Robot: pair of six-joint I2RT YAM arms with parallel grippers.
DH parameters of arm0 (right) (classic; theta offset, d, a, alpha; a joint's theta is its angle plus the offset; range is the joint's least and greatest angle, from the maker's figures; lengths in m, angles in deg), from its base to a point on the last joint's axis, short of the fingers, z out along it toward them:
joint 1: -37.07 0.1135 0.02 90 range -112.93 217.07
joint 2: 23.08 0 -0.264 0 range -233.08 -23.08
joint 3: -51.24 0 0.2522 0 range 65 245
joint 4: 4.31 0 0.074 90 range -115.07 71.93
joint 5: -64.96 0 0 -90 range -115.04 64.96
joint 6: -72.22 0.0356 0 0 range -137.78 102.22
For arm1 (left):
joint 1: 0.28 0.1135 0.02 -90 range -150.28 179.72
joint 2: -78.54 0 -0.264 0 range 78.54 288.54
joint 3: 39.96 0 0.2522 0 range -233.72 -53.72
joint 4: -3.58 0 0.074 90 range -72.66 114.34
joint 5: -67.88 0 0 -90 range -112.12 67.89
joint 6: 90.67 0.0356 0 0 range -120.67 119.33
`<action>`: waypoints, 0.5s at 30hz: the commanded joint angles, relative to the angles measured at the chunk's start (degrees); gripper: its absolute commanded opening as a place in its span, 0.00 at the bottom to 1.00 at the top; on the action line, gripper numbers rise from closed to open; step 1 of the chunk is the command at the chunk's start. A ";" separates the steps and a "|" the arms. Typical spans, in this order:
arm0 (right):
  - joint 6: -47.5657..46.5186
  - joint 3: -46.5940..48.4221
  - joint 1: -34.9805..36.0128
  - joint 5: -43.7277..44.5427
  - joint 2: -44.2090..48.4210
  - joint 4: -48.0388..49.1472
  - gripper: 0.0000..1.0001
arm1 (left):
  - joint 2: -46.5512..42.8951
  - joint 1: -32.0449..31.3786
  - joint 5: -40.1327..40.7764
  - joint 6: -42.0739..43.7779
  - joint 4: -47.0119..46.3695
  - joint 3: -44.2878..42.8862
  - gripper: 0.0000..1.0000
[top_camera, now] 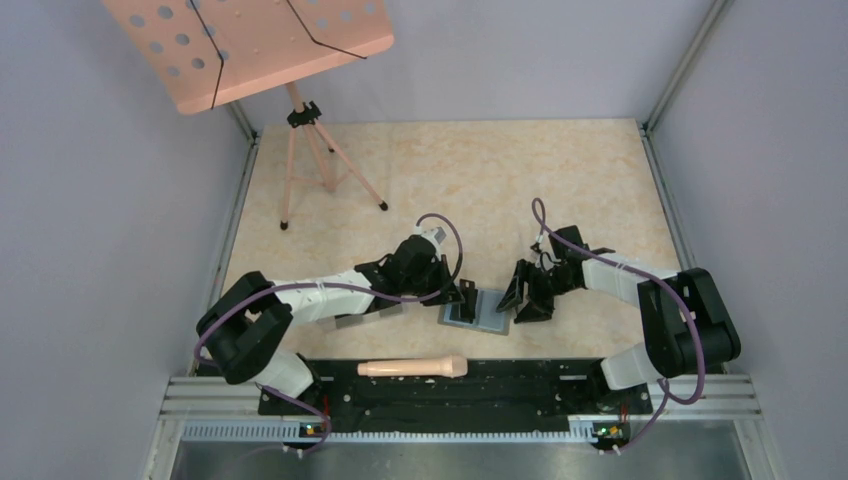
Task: Put the credit cards into the card holder
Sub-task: Insert the credit card into the card holder.
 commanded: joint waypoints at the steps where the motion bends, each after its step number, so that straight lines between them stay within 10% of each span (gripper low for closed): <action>1: -0.06 -0.75 0.78 1.11 1.13 1.91 0.60 | -1.42 0.91 0.87 2.05 -0.84 0.31 0.00; 15: -0.46 -1.08 0.82 0.93 0.98 2.17 0.60 | 5.14 1.33 -5.03 2.27 -3.67 -2.41 0.00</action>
